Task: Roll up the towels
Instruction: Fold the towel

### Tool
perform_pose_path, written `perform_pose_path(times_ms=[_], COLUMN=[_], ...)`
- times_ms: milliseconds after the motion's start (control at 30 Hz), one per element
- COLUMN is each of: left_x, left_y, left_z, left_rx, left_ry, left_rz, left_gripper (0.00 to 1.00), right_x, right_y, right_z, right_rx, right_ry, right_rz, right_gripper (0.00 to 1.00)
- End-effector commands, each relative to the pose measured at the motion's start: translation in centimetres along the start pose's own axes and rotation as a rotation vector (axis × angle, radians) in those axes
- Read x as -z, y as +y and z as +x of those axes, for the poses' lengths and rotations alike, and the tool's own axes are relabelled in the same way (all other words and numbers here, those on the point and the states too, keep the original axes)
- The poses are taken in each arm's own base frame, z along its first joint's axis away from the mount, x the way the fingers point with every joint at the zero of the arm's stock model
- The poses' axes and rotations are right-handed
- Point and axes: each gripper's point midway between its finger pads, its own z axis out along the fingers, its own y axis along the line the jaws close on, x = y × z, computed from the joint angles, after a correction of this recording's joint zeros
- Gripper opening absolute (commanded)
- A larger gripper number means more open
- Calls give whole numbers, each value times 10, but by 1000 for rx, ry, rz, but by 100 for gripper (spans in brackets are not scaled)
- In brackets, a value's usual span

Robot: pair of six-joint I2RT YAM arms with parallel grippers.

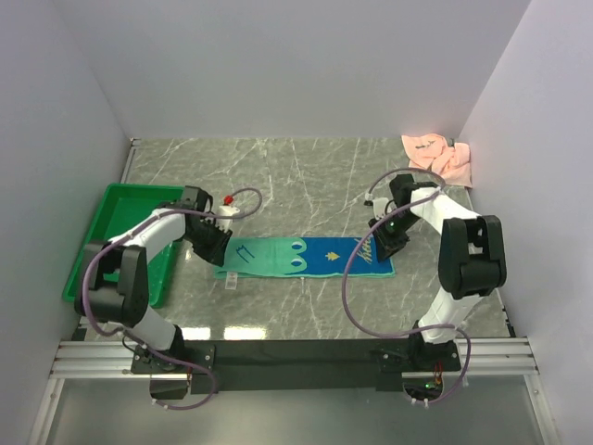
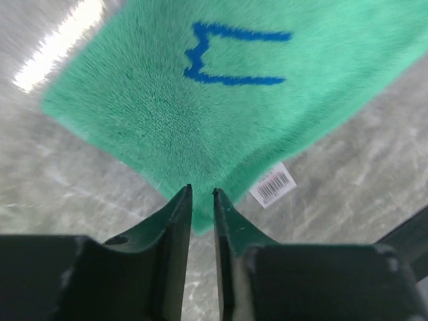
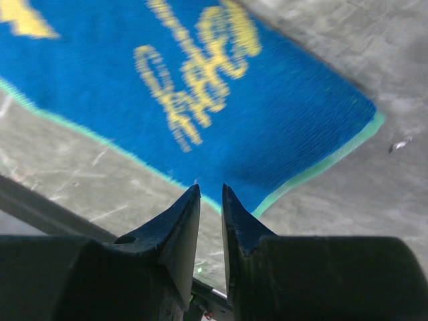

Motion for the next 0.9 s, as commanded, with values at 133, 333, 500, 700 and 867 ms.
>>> perform_pose_path(times_ms=[133,333,500,700,867], left_x=[-19,-10,17,16,13], left_y=[18,14,-1,-2,-3], left_z=[39,39,11,19,14], left_rx=[75,66,9,12,30], left_ry=[123,117,-4,35,2], left_rz=[-116,-118,-88,-108,-102], left_gripper=[19,26,37,30,32], right_x=[-18,-11,7,18,19], right_y=[-27,-43,-39,-20,-34], right_z=[5,-14,-31,-16,-10], right_rx=[-34,-53,-52,-56,-129], right_ry=[49,24,-31,-23,-31], right_rz=[112,184,172,129,208], right_gripper=[27,30,31,30,41])
